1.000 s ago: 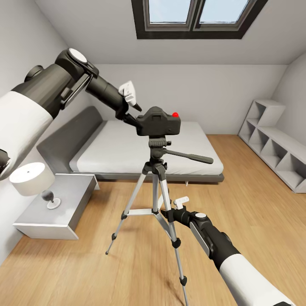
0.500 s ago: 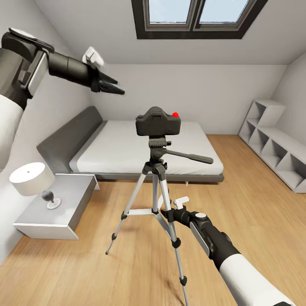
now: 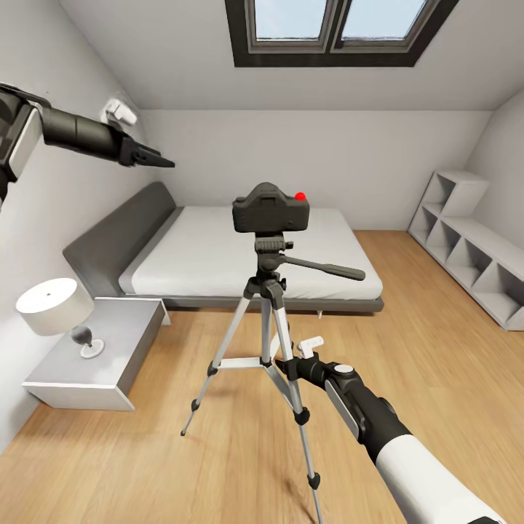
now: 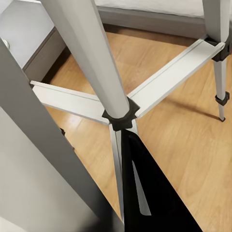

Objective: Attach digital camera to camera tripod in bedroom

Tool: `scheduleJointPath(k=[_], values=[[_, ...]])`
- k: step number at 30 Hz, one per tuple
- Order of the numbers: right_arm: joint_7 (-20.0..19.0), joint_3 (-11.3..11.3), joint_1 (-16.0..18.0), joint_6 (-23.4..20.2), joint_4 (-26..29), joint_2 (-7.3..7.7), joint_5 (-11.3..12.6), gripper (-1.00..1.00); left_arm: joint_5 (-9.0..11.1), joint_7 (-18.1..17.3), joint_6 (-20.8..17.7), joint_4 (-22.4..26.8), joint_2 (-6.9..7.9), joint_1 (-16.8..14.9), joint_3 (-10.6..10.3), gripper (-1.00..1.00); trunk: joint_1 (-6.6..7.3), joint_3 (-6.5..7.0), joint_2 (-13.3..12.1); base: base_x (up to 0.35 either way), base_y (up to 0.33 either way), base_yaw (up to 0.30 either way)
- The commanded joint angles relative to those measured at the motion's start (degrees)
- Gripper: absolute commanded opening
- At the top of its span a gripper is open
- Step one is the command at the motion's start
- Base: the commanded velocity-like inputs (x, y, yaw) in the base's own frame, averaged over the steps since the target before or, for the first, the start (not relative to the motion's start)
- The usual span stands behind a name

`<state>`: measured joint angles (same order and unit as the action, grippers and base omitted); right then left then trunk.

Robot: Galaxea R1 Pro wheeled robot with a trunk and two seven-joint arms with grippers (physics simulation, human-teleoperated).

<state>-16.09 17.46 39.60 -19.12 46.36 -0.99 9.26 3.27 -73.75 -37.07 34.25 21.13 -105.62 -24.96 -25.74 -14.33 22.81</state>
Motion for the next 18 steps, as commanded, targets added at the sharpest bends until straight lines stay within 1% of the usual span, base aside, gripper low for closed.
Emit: scheduleJointPath(k=[1, 4, 5, 10, 11, 15, 16, 18], values=[[0.16, 0.12, 0.04, -0.22, -0.22, 0.02, -1.05, -1.0, 0.24, 0.7, -0.62, -0.23, 0.6, 0.6, -0.3, 1.0, -0.04, -0.12, 0.11, 0.0, 0.0, 0.0], [0.16, 0.12, 0.04, -0.22, -0.22, 0.06, -1.03, -1.0, -0.2, 4.26, -0.64, -1.2, 1.83, 3.57, -0.28, 1.0, -0.04, -0.12, 0.11, 0.0, 0.0, 0.0], [0.17, 0.12, 0.04, -0.22, -0.22, 0.08, -1.0, -1.0, -0.34, 7.61, -0.64, -2.18, 2.35, 6.28, -0.26, 1.0, -0.04, -0.12, 0.11, 0.0, 0.0, 0.0], [0.22, 0.12, 0.04, -0.21, -0.22, 0.05, -0.98, -1.0, -0.54, 16.3, -0.53, -5.28, 3.35, 14.29, -0.19, 1.0, -0.04, -0.12, 0.11, 0.0, 0.0, 0.0], [0.24, 0.12, 0.04, -0.21, -0.22, 0.05, -1.02, -1.0, -0.57, 19.67, -0.34, -7.1, 3.84, 17.55, -0.17, 1.0, -0.04, -0.12, 0.11, 0.0, 0.0, 0.0], [0.21, 0.12, 0.04, -0.21, -0.22, 0.09, -1.06, -1.0, -0.61, 26.92, 0.48, -12.47, 4.46, 23.68, -0.06, 1.0, -0.04, -0.12, 0.11, 0.0, 0.0, 0.0], [0.2, 0.12, 0.04, -0.22, -0.22, 0.05, -1.06, -1.0, -0.5, 31.08, 1.59, -15.75, 4.57, 26.28, 0.07, 1.0, -0.04, -0.12, 0.11, 0.0, 0.0, 0.0], [0.21, 0.12, 0.04, -0.22, -0.22, 0.0, -1.07, -1.0, -0.18, 35.5, 3.54, -19.2, 4.54, 28.46, 0.16, 1.0, -0.04, -0.12, 0.11, 0.0, 0.0, 0.0]])
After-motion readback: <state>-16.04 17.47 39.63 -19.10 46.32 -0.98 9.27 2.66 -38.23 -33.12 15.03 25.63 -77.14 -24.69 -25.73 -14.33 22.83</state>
